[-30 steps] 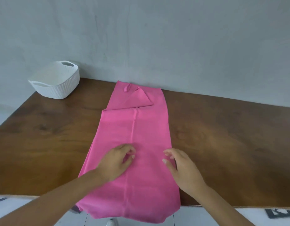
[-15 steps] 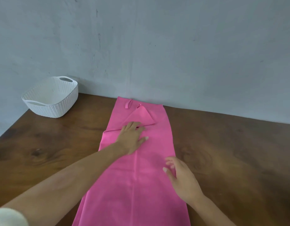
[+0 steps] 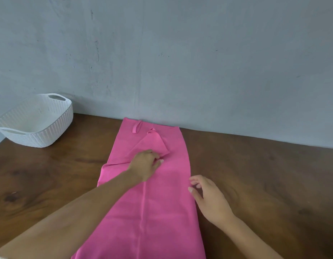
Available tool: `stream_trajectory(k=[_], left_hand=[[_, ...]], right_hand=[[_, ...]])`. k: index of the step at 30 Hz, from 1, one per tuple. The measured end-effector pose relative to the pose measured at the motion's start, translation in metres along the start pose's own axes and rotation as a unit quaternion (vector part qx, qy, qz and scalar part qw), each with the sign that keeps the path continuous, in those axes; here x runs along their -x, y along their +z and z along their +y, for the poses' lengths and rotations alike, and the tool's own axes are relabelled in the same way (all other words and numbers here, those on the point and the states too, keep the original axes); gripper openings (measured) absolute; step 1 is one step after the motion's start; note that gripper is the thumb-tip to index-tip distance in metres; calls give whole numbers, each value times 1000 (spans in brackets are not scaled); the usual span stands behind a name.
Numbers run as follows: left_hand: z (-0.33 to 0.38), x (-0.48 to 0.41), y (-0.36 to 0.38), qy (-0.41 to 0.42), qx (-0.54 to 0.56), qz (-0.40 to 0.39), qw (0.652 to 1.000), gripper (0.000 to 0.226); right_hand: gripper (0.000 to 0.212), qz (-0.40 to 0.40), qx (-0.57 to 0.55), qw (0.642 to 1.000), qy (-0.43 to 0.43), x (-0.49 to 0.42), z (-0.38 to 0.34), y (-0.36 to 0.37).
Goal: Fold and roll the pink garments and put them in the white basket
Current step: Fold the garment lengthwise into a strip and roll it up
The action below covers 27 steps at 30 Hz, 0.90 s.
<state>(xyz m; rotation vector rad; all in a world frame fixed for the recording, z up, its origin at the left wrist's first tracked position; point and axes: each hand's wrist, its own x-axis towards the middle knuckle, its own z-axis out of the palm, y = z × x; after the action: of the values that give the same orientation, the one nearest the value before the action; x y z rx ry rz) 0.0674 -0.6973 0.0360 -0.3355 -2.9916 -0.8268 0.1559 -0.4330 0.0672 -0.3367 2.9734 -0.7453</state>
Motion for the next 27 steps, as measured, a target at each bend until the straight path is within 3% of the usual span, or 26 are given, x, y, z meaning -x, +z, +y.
stream_trajectory(k=[3,10,15,19,27], left_hand=[[-7,2,-10,-63,98,55,992,31],[-21,-5,-43,-194,199,191,941,35],[-42,-21,-46,-289,282,213,890,36],[-55,-28,-41,-327,245,183,894,33],[-72,-41,-36,-281,225,140,922,31]], right_hand=[[29,-4,14,1000,-21,-31,-6,-14],[26,-14,-9,996,-86,-130,-38,-28],[23,-27,-27,991,-126,-195,-74,-22],[20,-42,-6,986,-163,-241,-99,-6],[30,-113,39,975,-186,-310,-122,39]])
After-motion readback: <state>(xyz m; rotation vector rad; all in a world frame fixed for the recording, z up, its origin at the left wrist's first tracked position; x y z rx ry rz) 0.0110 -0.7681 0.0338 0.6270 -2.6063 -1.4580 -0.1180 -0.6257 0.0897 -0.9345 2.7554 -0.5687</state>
